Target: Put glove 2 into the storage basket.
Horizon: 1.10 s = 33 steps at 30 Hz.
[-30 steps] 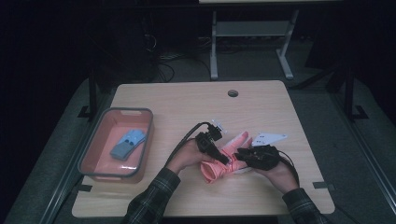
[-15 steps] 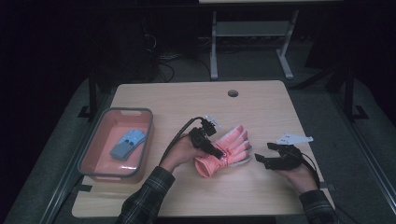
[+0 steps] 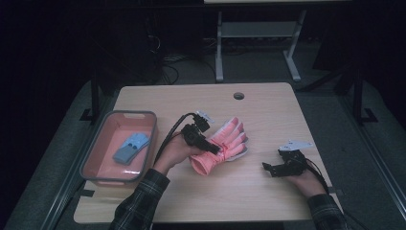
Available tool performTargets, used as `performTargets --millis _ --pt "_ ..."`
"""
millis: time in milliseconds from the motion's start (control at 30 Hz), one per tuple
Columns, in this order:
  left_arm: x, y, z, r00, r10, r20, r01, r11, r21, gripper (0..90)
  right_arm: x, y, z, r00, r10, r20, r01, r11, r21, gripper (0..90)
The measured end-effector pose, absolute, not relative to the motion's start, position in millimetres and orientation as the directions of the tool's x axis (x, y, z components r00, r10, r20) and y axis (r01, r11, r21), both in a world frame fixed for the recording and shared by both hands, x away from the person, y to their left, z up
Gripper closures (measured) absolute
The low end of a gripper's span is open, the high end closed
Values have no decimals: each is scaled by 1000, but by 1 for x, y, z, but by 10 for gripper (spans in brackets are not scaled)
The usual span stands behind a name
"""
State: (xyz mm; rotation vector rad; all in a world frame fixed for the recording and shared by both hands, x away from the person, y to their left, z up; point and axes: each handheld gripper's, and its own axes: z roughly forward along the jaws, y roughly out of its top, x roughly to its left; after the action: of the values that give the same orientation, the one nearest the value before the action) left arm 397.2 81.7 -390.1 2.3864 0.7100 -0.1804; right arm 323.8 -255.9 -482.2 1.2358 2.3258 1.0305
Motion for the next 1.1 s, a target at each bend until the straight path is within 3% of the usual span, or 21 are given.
performTargets --millis 1100 --pt "385 197 -302 739 623 -257 623 -487 611 629 324 -254 -483 -585 810 39 581 384 718 102"
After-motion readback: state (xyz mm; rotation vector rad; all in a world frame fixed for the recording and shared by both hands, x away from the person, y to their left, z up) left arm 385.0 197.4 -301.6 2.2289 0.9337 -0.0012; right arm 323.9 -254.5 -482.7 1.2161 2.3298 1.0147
